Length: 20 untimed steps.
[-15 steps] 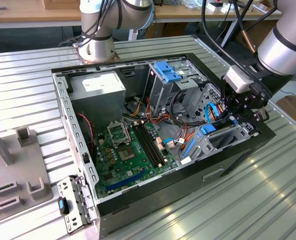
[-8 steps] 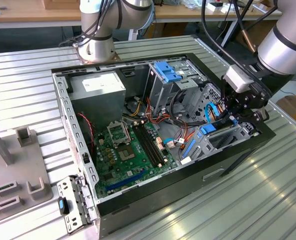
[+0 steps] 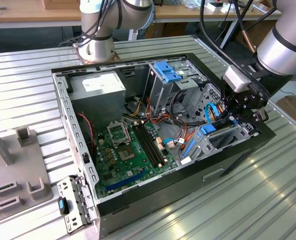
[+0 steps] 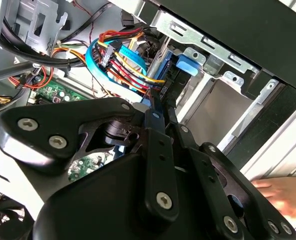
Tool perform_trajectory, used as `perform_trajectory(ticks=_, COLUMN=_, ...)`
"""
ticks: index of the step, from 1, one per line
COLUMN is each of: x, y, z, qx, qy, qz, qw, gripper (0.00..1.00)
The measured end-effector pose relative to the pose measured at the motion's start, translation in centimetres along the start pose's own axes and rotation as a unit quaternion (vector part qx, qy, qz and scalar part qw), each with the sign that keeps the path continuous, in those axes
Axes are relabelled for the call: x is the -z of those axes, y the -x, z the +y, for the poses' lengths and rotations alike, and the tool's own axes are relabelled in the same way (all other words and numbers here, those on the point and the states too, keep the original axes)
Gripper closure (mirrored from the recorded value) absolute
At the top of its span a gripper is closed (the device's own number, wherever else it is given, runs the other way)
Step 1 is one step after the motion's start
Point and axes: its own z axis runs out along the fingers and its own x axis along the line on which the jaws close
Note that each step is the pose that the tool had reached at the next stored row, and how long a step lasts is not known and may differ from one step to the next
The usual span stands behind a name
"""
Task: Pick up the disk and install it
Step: 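Insert the first disk wire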
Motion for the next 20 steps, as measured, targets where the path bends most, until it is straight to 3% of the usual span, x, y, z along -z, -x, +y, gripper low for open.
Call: perform_trajectory(ticks=20, x=-0.03, y=0.28, z=0.2, qx=0.0, qy=0.0, qz=-0.0004, qw=1.0, gripper=0.84)
